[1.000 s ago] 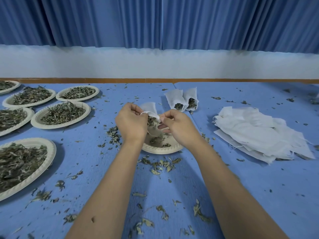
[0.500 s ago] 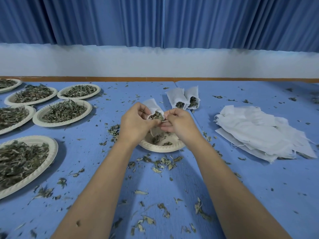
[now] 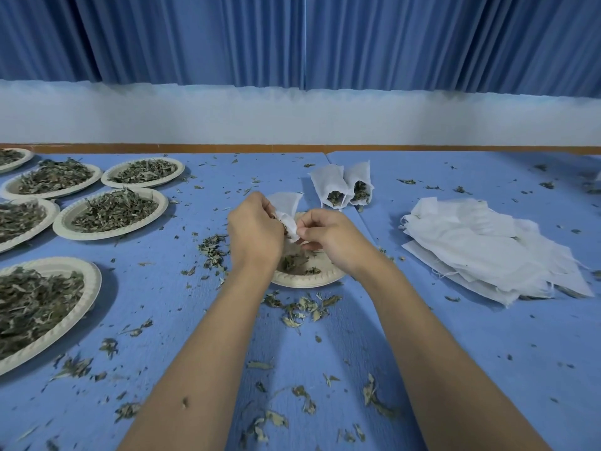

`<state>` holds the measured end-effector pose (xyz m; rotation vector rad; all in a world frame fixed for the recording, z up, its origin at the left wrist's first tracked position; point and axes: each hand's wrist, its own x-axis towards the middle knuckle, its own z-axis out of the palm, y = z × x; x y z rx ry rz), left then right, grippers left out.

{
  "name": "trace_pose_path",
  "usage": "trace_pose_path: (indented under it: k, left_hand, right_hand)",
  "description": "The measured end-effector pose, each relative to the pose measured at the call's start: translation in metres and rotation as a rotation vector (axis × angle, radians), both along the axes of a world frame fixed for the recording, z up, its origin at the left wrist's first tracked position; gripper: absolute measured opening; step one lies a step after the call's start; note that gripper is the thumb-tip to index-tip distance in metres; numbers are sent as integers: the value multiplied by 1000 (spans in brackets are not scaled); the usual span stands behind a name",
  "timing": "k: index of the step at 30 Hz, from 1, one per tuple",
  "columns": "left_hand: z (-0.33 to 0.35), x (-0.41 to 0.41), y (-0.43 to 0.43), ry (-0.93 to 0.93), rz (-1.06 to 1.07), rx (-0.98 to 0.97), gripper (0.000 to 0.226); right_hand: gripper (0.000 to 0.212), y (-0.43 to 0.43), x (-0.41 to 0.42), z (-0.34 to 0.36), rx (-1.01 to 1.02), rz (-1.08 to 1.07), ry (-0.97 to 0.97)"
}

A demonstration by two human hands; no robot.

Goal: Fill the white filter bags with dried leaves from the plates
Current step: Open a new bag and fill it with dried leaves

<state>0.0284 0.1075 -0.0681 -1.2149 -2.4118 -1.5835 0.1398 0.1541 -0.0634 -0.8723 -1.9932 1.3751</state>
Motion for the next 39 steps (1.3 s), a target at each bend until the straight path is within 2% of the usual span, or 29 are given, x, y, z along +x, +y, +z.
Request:
trace_pose_path:
  k: [3,7,11,15,18,22,25,26,30,35,39]
  left_hand:
    - [-3,2,-1,45,16,-15,22]
    - [-5,-4,-6,123,-13,-53,17]
    - [-5,-10,-12,1,-171,-9,29]
    - [-1,-15,-17,-126,-270,33,27]
    - [2,-19,-19,-165,-251,54,21]
    - [5,-19,-22,-98,-146,46,10]
    - [6,-14,-21,-103,-148,62,7]
    - [6,-12,-21,-110,-158,64,7]
    - [7,-5,-18,-73,-189,67,11]
    - [7,-1,-20,17,-354,-52,26]
    - [8,-4,-21,-16,-389,-51,21]
  right_hand:
    - [28,1,2,1,-33,27,13]
    - [23,3,0,-1,-68,-82,78]
    - [21,4,-2,-1,-69,-160,131]
    - [21,3,-2,0,-77,-209,158]
    - [15,3,-1,0,-64,-237,152]
    - [10,2,1,0,-19,-302,141]
    - [6,-2,1,1,50,-336,121]
    - [7,-3,0,2,87,-339,114]
    - [41,-5,-4,2,163,-211,69]
    - [28,-6,-8,-3,192,-186,43]
    - [25,-6,-9,-1,142,-194,73]
